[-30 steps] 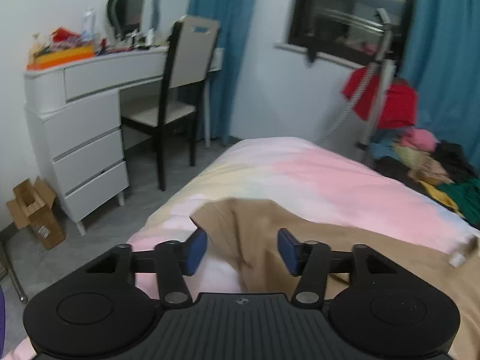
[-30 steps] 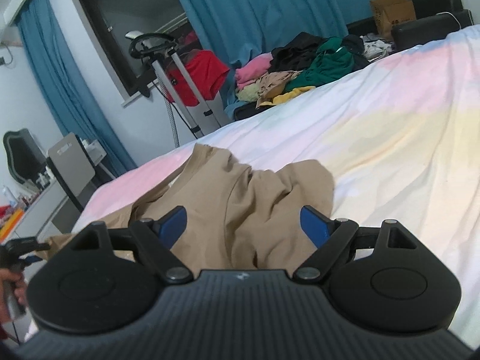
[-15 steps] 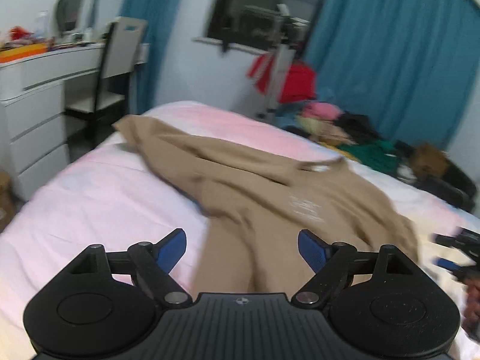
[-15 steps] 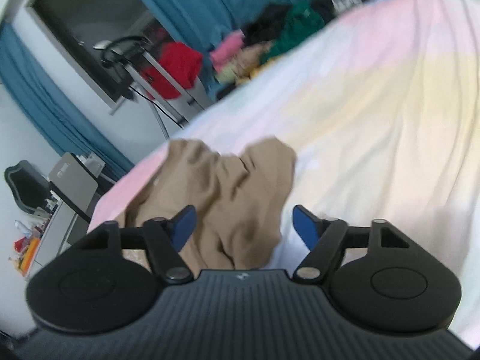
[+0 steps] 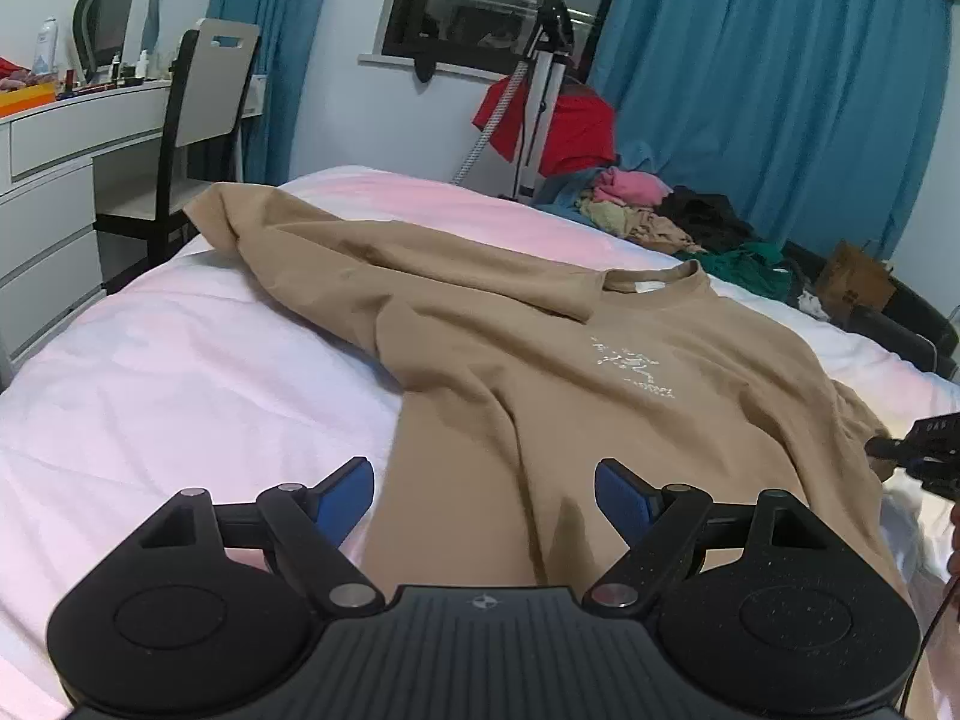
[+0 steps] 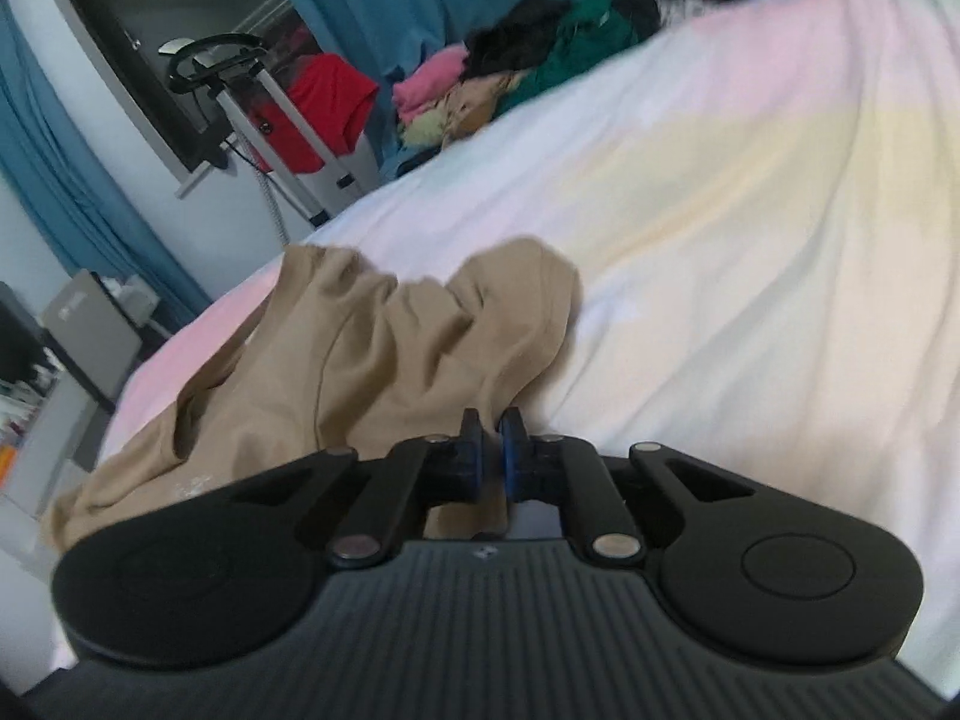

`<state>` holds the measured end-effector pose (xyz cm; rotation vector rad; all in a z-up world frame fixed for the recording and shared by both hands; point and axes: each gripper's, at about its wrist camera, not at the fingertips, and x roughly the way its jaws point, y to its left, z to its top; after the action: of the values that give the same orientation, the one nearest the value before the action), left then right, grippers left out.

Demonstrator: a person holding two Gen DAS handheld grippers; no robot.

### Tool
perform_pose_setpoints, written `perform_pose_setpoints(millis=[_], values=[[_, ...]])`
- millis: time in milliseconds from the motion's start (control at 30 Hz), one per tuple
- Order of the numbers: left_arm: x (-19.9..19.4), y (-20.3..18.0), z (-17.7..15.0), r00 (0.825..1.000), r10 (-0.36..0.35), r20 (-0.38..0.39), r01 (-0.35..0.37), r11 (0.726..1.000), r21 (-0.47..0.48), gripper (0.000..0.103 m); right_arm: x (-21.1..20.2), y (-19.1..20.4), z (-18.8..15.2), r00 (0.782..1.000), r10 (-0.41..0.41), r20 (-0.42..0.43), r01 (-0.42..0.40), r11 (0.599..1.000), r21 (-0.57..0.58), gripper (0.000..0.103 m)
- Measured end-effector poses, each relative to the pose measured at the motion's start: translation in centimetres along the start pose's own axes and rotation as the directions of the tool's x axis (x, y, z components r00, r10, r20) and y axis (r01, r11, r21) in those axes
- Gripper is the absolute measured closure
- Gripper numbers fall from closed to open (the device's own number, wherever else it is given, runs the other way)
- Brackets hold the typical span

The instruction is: Fold clothes

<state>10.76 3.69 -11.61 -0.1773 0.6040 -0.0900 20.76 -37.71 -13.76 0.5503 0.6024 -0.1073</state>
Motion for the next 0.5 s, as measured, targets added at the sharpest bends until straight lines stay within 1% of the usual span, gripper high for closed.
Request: perform_pose_setpoints(millis=[67, 133, 200, 300, 400, 500], values=[[0.0, 0.0, 0.0, 1.0, -0.006, 0.006, 0.006, 1.0, 0.0, 0.02, -0.9, 0.4, 0.7, 0.998, -0.038, 0.043, 0.04, 0.999, -0.035, 0.095], [-0.1, 0.0, 0.1, 1.0, -0.005, 0.01, 0.005, 1.0, -0.001, 0.02, -1.8, 0.4, 1.5, 0.992, -0.078, 0.099, 0.085, 0.995, -0.06, 0.096], [-0.1, 0.1, 0.2, 1.0, -0.002, 0.012, 0.002, 1.0, -0.006, 0.02, -2.3, -0.2, 2.3, 0.982, -0.123, 0.142, 0.133, 0.989, -0.063, 0.096], [0.0, 0.3, 0.2, 1.0, 0.007, 0.009, -0.007, 1.0, -0.012, 0.02, -2.0, -1.2, 2.8, 0.961, -0.208, 0.184, 0.226, 0.971, -0.084, 0.096], [0.2, 0.5, 0.1, 1.0, 0.018, 0.01, -0.018, 1.0, -0.002, 0.02, -0.5, -2.3, 2.7, 0.954, -0.249, 0.166, 0.269, 0.956, -0.114, 0.096], [0.3, 0.7, 0.0, 0.999, 0.036, 0.016, -0.036, 0.999, 0.015, 0.02, 0.4, -2.9, 2.1, 0.953, -0.257, 0.159, 0.278, 0.952, -0.131, 0.095]])
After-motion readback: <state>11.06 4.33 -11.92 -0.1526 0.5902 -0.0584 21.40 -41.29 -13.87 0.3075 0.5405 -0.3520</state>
